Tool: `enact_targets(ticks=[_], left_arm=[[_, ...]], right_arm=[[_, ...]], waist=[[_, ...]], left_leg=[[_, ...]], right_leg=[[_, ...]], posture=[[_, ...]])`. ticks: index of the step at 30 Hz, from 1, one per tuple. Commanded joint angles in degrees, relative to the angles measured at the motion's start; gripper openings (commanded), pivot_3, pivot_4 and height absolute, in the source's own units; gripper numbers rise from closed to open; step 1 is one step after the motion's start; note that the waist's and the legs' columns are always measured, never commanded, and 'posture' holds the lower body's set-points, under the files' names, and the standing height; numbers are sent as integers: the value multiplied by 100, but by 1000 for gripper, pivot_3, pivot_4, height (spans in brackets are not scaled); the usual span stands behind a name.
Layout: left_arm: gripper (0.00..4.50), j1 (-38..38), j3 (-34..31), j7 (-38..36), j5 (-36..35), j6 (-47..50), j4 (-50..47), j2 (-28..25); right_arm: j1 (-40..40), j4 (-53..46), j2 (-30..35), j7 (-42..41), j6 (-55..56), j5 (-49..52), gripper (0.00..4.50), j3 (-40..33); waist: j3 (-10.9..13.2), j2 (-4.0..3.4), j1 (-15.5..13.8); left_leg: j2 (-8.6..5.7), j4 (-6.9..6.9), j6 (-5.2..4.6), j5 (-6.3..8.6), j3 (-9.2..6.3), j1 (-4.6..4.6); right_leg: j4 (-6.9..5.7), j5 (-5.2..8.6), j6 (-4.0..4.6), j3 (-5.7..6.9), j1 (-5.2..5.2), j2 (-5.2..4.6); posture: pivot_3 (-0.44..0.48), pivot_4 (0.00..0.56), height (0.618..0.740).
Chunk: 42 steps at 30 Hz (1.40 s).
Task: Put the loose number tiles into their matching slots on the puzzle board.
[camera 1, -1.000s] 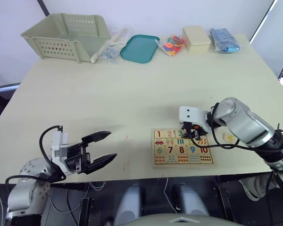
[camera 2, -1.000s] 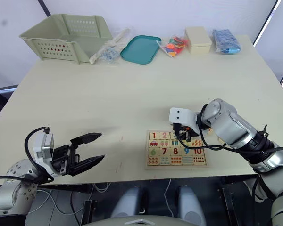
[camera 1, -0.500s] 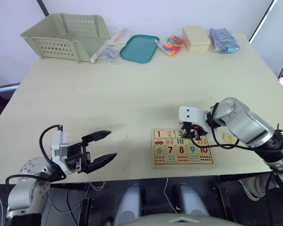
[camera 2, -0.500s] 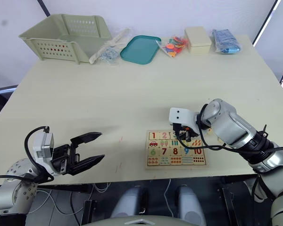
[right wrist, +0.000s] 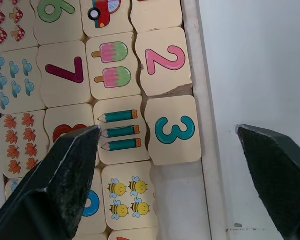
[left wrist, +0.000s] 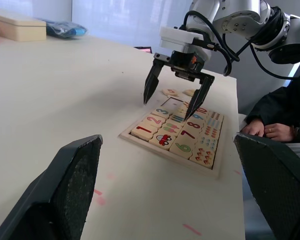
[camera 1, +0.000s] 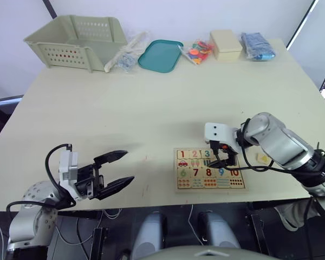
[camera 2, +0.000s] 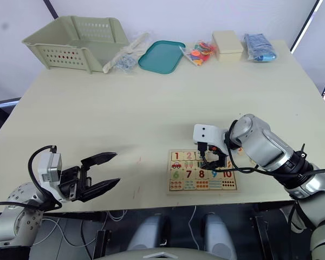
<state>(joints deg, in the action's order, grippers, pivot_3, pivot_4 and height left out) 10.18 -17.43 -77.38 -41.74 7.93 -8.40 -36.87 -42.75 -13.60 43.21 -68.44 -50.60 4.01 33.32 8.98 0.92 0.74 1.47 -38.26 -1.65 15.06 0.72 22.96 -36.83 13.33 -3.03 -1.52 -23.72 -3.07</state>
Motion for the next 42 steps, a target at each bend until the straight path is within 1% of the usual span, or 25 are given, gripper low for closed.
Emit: enact_targets(ticks=[1,4,8,10,11,12,13,14,16,17,18,19,20,31,42], left_arm=[[4500,34,-97,-6,-13,-94,-178,-22],[4500,40,-97,13,-14,-94,-194,-17],[4500,14,-85,28,-15,-90,-188,-17],[4500,-22,-70,32,-11,-83,-170,-22],[4500,-45,-62,28,-7,-81,-153,-27],[4500,-71,-53,23,-5,-77,-136,-32],[4500,-95,-45,17,-2,-73,-120,-38],[4500,-118,-38,11,2,-68,-106,-42],[4500,-155,-26,-3,10,-57,-89,-50],[4500,-168,-24,-8,12,-53,-82,-53],[4500,-173,-22,-14,15,-52,-81,-56],[4500,-175,-23,-16,18,-51,-81,-59],[4500,-175,-24,-20,20,-52,-82,-60],[4500,-28,-75,9,29,-60,-220,-25],[4500,17,-96,13,28,-72,-251,-43]], right_arm=[[310,-527,-75,-105,174,759,4480,-951],[661,-628,-70,31,403,1017,4480,-1443],[1130,-507,66,158,701,1191,4480,-1942],[1272,-420,118,195,773,1247,3950,-2073],[1348,-396,149,169,874,1275,3451,-2117],[1395,-361,171,175,916,1279,3300,-2133],[1417,-317,180,192,965,1265,2978,-2128],[1423,-272,182,218,988,1246,2477,-2110],[1402,-151,194,271,1065,1140,1707,-2014],[1387,-93,199,297,1094,1089,1162,-1967],[1374,-42,214,315,1128,1034,841,-1920],[1357,9,232,323,1164,977,366,-1871],[1341,53,241,328,1192,932,107,-1834],[1156,444,276,246,1412,490,107,-1484],[1125,474,224,172,1396,427,107,-1361]], waist=[[0,1,-1],[1,1,-2],[1,2,-9],[1,2,-8],[1,2,-5],[1,2,-3],[1,2,-3],[1,2,0],[2,2,6],[2,3,4],[2,3,3],[2,3,3],[2,3,2],[2,4,2],[3,3,-1]], left_leg=[[0,0,0,0,0,1],[0,0,0,0,-1,1],[-1,0,0,0,0,1],[-2,0,0,0,-1,1],[-2,0,0,0,1,1],[-2,0,0,0,2,1],[-2,0,0,0,1,1],[-2,0,0,0,1,1],[-3,0,0,0,3,0],[-3,1,0,0,3,0],[-4,1,0,0,3,1],[-4,1,0,0,3,1],[-5,1,0,0,3,1],[-6,0,0,0,3,1],[-5,0,0,0,3,1]], right_leg=[[1,0,0,0,0,-1],[1,0,-1,1,0,-1],[1,0,-1,1,2,-2],[1,0,-1,2,2,-1],[1,0,-1,1,2,-1],[1,0,-1,1,2,-1],[1,0,-1,1,1,0],[1,0,-1,1,2,2],[1,0,-1,0,1,3],[1,0,-1,0,1,3],[1,0,-1,0,1,3],[1,0,-1,0,1,3],[1,0,-1,0,1,3],[1,0,-1,-1,1,2],[1,0,-1,0,1,2]], posture=[[0,150,740],[0,150,740],[0,150,740],[0,150,740],[0,150,740],[0,150,740],[0,150,740],[0,150,740],[0,150,740],[0,150,740],[0,150,740],[0,150,740],[0,150,740],[0,150,740],[0,150,740]])
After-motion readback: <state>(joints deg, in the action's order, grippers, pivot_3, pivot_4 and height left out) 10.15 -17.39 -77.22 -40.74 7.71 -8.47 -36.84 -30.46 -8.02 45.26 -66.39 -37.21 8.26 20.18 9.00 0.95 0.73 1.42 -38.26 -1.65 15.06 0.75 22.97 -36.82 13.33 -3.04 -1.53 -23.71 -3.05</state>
